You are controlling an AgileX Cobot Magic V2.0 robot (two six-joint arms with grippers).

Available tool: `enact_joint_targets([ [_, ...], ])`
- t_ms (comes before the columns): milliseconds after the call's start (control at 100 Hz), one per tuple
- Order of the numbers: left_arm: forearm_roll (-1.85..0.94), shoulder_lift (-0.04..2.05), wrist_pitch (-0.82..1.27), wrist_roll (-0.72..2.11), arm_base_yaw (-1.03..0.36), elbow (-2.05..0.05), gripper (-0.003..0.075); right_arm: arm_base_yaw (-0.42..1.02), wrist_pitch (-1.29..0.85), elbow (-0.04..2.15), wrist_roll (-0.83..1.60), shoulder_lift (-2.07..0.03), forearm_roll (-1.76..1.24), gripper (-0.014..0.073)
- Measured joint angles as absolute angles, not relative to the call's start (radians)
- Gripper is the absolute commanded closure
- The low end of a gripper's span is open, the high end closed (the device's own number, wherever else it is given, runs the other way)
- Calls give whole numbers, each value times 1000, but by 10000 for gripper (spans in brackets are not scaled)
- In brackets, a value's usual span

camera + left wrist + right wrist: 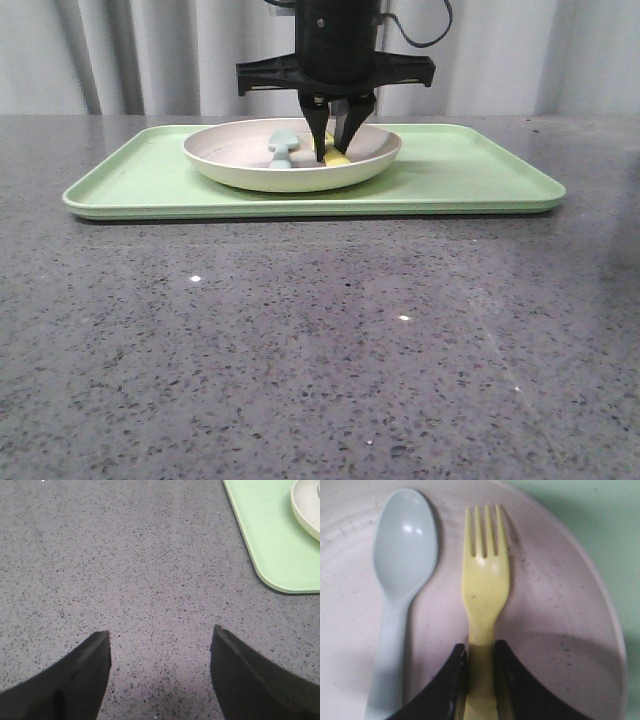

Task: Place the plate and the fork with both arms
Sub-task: 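Close the right gripper on the yellow fork handle and lift, then move the fork beside the plate and lower it onto the tray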

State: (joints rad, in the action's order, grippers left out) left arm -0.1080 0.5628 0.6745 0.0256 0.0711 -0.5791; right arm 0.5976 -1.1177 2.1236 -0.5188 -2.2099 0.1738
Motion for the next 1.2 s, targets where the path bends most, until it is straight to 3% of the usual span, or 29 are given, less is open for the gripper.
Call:
enact_joint_targets([
  [680, -108, 563, 674, 26, 71, -579, 291, 594, -1143, 2138, -505, -2125, 209, 610],
  [1200, -108, 563, 674, 26, 71, -579, 291, 467, -1243, 2141, -486, -2115, 218, 610],
])
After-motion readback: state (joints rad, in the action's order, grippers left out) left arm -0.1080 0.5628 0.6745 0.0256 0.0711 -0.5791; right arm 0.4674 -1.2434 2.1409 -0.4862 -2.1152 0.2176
